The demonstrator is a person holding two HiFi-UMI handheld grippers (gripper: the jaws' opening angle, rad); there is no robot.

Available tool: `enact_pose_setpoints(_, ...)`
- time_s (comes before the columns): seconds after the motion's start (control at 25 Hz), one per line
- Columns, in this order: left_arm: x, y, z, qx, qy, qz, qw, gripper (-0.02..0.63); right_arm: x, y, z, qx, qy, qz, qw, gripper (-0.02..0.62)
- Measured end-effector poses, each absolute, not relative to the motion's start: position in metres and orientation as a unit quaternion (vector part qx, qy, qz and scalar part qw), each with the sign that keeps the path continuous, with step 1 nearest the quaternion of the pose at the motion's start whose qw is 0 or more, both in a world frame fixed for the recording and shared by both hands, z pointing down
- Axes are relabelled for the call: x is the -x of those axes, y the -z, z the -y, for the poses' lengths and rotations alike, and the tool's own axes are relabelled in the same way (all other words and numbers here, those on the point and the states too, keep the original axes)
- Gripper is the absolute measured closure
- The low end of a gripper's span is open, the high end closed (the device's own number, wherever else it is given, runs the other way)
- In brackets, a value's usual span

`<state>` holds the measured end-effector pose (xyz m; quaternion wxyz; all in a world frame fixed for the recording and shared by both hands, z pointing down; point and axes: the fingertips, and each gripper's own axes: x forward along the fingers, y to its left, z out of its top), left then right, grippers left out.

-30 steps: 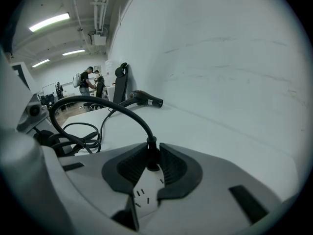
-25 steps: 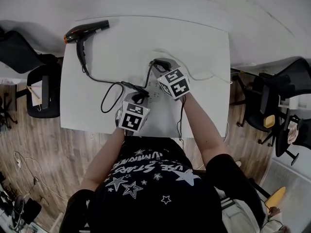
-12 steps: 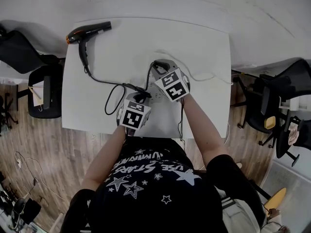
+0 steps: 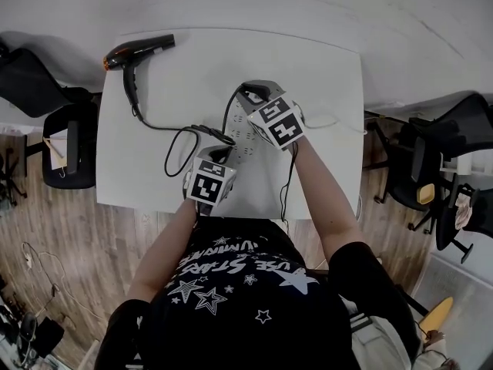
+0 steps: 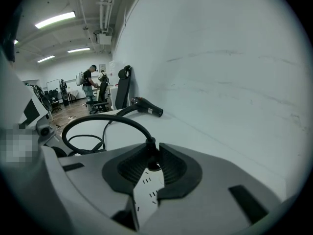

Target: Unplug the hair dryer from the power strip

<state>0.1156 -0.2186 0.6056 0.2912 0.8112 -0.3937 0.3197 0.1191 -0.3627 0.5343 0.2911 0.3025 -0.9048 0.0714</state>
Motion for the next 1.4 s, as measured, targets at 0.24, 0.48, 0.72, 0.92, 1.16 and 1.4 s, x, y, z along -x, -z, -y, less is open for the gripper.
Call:
enact_pose_setpoints(0.24, -0.116, -0.604, 0.218, -0.813, -0.321, 0.390, 0.289, 0.598, -0.121, -0.536, 0.354, -0.306, -0.086, 0.903, 0.288, 0.517)
enact_pose_setpoints(0.48, -0.115, -0.603, 0.216, -0.814, -0.319, 0.395, 0.282, 0.598, -0.126, -0.526, 0.345, -0.319, -0.089, 0.902, 0.275, 0.517)
enact_pose_setpoints(0.72, -0.116, -0.604, 0.216, -0.818, -0.320, 0.394, 0.272, 0.598, -0.126, -0.515, 0.333, -0.334, -0.084, 0.900, 0.268, 0.515)
enact_pose_setpoints(0.92, -0.113, -0.602, 0.215, -0.820, -0.315, 0.388, 0.279, 0.598, -0.121, -0.502, 0.326, -0.343, -0.076, 0.898, 0.264, 0.515)
enact_pose_setpoints(1.16, -0.105, -0.592, 0.210, -0.841, -0.304, 0.371, 0.250, 0.598, -0.114, -0.492, 0.317, -0.356, -0.071, 0.895, 0.259, 0.515)
enact_pose_setpoints(1.4, -0.084, -0.569, 0.191, -0.866, -0.284, 0.337, 0.237, 0.598, -0.105, -0.483, 0.311, -0.394, -0.086, 0.881, 0.249, 0.515)
